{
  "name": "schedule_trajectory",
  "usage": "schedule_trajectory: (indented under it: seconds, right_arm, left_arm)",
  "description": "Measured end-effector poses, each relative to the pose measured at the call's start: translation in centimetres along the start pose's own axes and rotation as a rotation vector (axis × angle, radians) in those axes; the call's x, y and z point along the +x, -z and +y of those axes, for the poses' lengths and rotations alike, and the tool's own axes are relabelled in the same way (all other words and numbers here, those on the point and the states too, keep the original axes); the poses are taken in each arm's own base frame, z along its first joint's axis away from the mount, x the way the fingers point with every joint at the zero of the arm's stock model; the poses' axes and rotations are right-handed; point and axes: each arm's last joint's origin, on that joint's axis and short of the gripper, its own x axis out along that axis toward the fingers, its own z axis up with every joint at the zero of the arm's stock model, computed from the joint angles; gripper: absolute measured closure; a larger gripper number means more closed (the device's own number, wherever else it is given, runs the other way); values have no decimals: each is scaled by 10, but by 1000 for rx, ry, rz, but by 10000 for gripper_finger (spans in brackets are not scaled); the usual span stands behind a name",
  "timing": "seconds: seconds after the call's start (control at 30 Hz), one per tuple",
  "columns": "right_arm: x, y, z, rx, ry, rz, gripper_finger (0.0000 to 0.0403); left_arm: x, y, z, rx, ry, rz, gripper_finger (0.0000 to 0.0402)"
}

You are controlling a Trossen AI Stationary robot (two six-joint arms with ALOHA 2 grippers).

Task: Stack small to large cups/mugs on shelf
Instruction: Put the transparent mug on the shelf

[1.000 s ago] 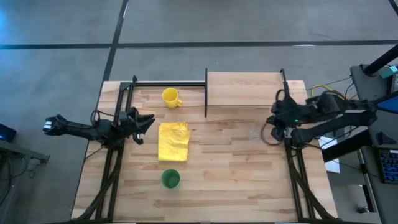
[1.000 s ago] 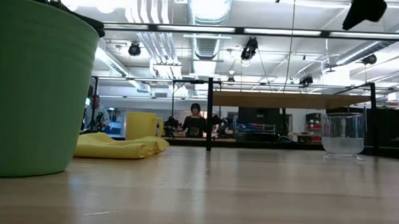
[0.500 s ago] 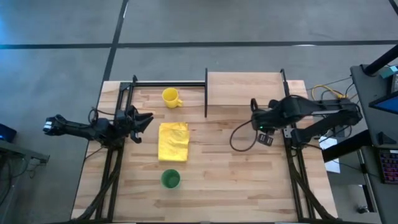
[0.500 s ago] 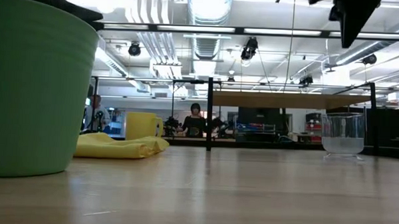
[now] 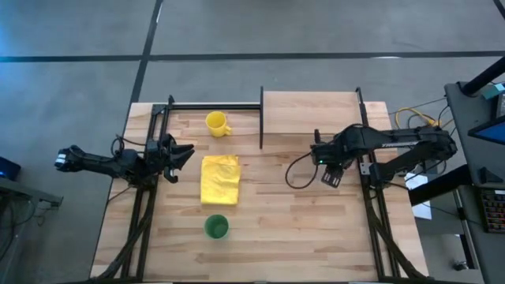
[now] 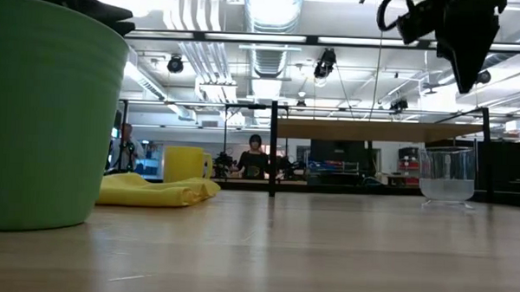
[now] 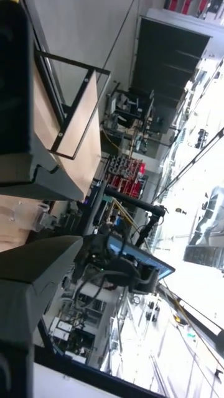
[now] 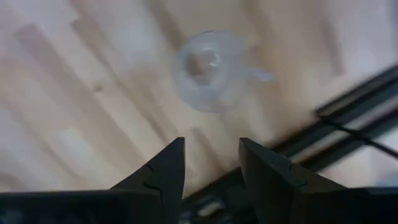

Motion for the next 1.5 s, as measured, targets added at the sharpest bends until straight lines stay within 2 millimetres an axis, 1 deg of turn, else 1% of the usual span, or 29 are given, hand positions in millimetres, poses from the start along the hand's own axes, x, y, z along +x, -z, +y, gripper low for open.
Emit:
schedule_trajectory:
  seconds: [0.13, 0.43, 0.63, 0.8, 0.97, 1.13, 1.23, 1.5]
  right_arm:
    - [20, -3, 7, -9, -27, 3, 258]
    - [58, -4, 11, -13, 9, 60, 257]
    - [75, -4, 13, -17, 32, 79, 257]
    - [76, -7, 13, -33, 61, 54, 257]
    - [67, -12, 15, -59, 57, 0, 257]
    - [65, -20, 20, -109, 17, -72, 257]
    - [67, -22, 22, -99, 6, -71, 257]
    - [83, -27, 25, -113, 47, -11, 257]
  left_arm:
    - [0, -1, 0, -4, 9, -5, 313]
    - [-1, -3, -1, -11, 20, -16, 313]
    - [-1, -3, -1, -11, 21, -17, 313]
    - [-1, -5, -1, -21, 25, -38, 313]
    - [-1, -6, -1, -22, 26, -41, 313]
    - [-1, -6, -1, -25, 27, -46, 313]
    - [-1, -6, -1, -25, 26, -46, 313]
    - [-1, -8, -1, -33, 29, -60, 313]
